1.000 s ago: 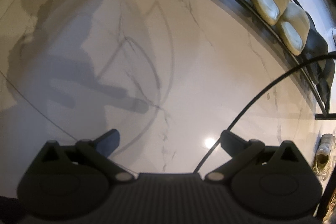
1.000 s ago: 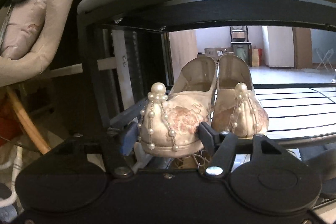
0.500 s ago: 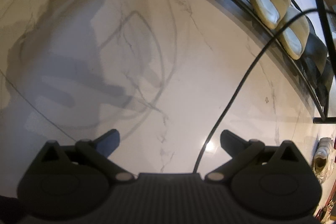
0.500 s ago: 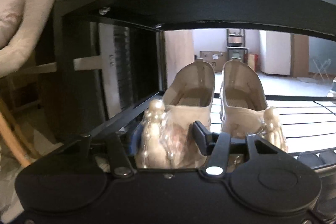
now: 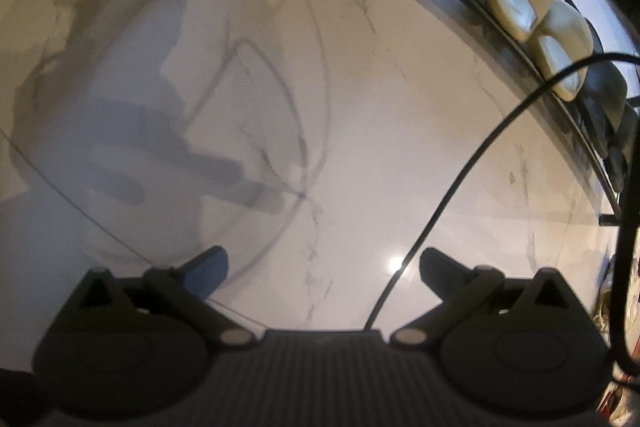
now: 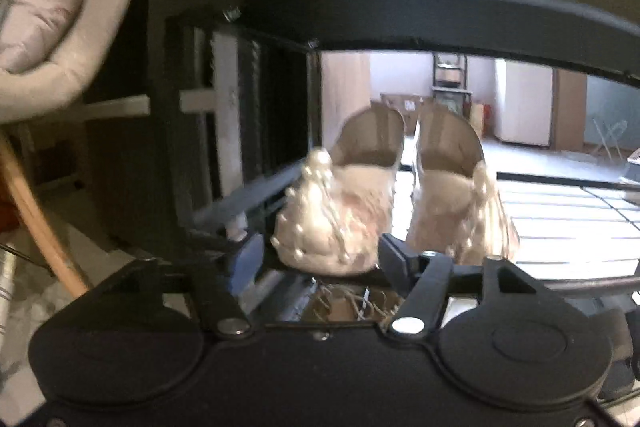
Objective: Organize scattered shoes
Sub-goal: 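Lower the pair onto the top shelf and push it in with the right gripper, then open the right gripper and withdraw it from the shoe heels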
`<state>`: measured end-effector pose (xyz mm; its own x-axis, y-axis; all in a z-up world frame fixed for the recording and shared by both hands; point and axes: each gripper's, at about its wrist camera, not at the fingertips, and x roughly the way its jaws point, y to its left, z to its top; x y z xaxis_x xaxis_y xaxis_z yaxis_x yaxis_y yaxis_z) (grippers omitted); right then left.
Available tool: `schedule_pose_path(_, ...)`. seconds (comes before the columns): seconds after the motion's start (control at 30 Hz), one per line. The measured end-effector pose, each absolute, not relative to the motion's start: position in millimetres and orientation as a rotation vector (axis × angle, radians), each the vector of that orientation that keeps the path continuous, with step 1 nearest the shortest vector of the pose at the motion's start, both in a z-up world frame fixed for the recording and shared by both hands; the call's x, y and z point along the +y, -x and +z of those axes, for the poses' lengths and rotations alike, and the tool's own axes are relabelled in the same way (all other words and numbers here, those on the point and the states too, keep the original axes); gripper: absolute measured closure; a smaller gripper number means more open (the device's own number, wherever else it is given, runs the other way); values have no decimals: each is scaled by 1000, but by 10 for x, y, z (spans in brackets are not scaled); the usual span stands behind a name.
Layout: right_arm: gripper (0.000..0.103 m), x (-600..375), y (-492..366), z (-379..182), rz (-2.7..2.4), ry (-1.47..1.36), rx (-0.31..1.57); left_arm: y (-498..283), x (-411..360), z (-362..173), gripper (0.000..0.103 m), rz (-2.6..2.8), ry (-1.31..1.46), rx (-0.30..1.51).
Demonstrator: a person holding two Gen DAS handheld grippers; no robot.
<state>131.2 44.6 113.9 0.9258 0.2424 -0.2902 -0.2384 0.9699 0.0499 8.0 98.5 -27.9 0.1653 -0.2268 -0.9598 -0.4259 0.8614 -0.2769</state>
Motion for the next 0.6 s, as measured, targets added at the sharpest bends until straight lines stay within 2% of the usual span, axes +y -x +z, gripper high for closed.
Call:
schedule_pose_path(0.23,54,577,-1309,1196,276,21,244,-82,981,-264,1,149,565,1413)
schedule_pose_path(0.5,53,499,-1309,1145,279,0,301,-88,956,-272,1,135,560,1418)
schedule_pose_path(0.6,35,469,-1306,1213,258,-17,339,-94,983,-266,1,144,561,1414)
